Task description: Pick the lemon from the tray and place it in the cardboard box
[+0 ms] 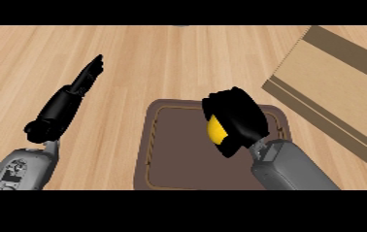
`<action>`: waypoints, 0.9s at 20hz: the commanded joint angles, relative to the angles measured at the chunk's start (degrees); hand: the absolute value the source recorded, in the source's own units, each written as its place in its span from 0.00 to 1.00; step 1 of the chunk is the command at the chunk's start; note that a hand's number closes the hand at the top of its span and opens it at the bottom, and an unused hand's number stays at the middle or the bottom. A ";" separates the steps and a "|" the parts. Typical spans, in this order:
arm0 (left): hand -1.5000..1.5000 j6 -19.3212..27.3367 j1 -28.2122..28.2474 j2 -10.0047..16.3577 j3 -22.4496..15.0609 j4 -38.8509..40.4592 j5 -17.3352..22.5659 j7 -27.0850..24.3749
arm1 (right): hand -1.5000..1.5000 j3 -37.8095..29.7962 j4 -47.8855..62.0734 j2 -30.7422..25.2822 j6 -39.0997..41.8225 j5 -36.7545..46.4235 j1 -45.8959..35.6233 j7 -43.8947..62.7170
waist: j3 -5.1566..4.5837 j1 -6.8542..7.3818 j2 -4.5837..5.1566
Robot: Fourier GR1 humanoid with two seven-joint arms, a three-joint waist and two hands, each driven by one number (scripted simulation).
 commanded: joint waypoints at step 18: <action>0.50 -2.08 2.03 -0.40 1.88 -3.05 -1.18 0.99 | 1.00 -39.36 -9.60 -9.12 -0.32 -12.36 -7.47 5.23 | -0.09 0.28 -0.05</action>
